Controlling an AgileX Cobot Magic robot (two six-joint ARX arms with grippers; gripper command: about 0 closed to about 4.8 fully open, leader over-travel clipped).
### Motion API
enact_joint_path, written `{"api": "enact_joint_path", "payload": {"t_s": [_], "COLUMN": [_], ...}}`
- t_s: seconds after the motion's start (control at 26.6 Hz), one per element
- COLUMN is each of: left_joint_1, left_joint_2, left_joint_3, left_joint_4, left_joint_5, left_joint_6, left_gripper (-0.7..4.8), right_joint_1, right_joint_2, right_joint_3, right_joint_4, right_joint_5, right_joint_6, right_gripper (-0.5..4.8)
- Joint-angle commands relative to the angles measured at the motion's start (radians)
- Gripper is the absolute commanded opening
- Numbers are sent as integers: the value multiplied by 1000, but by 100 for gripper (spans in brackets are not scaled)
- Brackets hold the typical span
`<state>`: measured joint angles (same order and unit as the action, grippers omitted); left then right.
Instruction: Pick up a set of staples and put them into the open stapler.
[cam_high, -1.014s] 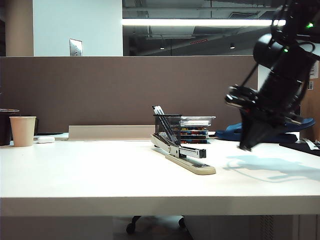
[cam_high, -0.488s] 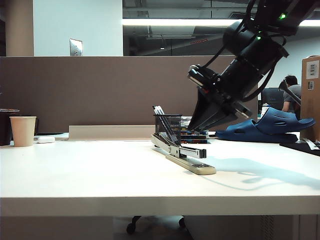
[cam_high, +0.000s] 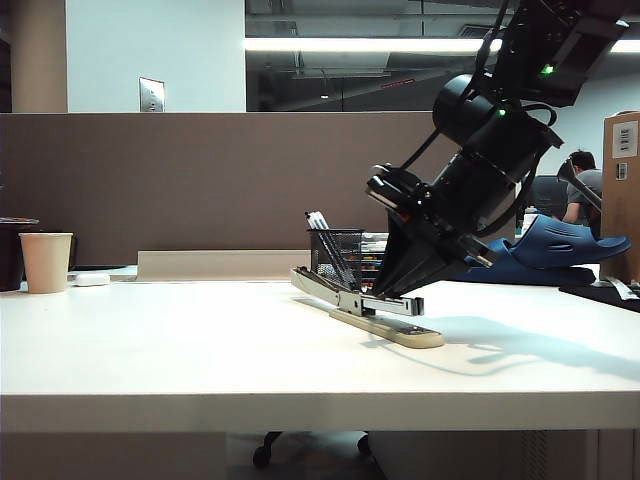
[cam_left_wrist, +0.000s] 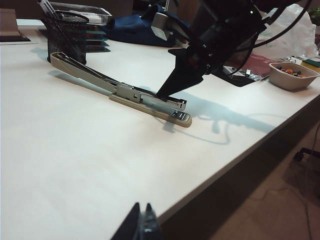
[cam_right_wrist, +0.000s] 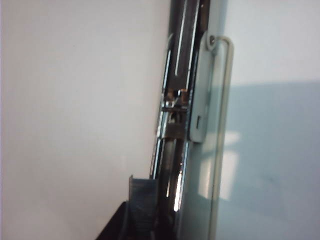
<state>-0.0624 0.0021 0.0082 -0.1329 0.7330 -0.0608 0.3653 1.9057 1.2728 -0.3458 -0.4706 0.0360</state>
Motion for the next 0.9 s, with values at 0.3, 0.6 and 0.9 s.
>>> {"api": "enact_joint_path", "payload": {"t_s": [0.3,0.6,0.9], "left_joint_1": [2,2,2], "left_joint_2": [0,0,0], "left_joint_3": [0,0,0], "left_joint_4": [-9,-8,-9], "left_joint_5": [2,5,5], "left_joint_6": [0,0,0], "left_gripper": [-6,-6,-6], "right_joint_1": [2,1,0], "right_joint_2": [-5,-5,-5], "right_joint_3": [3,3,18], "right_joint_4": [9,3,7], "right_joint_5": [28,94,113], "right_joint_6": [1,1,1], "right_gripper": [46,99,41]}}
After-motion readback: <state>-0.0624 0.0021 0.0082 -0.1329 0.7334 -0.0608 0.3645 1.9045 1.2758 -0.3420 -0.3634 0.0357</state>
